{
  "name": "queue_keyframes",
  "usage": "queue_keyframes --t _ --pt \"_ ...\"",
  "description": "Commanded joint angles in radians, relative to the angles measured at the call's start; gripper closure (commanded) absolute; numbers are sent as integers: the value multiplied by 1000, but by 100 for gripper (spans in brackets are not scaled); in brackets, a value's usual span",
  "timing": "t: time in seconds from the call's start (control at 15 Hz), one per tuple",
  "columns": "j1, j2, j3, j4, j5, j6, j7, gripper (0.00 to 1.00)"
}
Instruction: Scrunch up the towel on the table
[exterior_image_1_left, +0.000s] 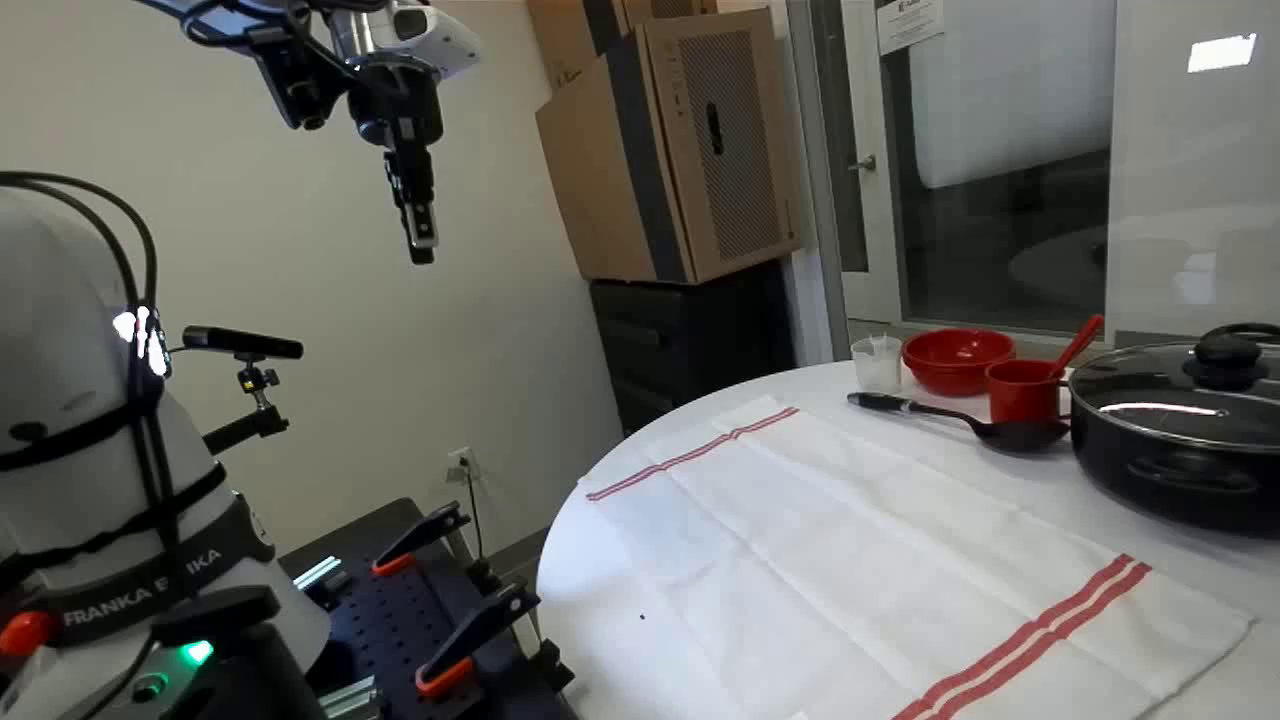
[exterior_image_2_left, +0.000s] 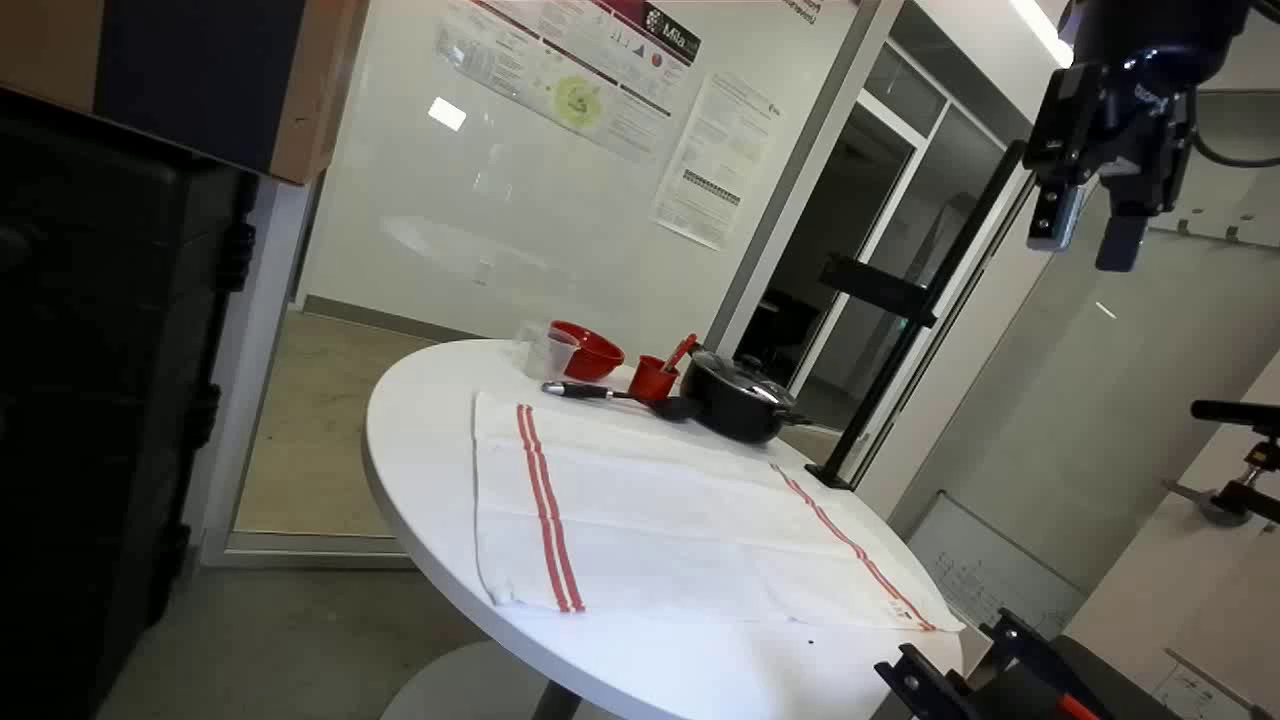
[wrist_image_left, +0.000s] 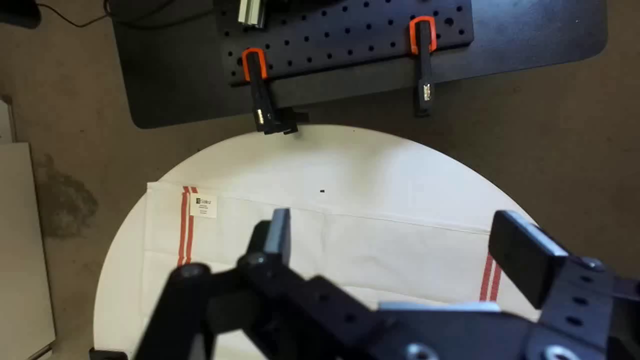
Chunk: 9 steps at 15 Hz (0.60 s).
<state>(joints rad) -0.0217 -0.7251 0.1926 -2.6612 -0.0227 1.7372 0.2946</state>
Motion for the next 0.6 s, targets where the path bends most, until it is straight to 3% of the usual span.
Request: queue_keyframes --t 0.0,0.33,0.53 --pt "15 2 -13 1 -8 -1 8 0" --pt "0 26 -18 28 -35 27 -1 0" --pt "-41 110 -46 121 -98 70 -18 0"
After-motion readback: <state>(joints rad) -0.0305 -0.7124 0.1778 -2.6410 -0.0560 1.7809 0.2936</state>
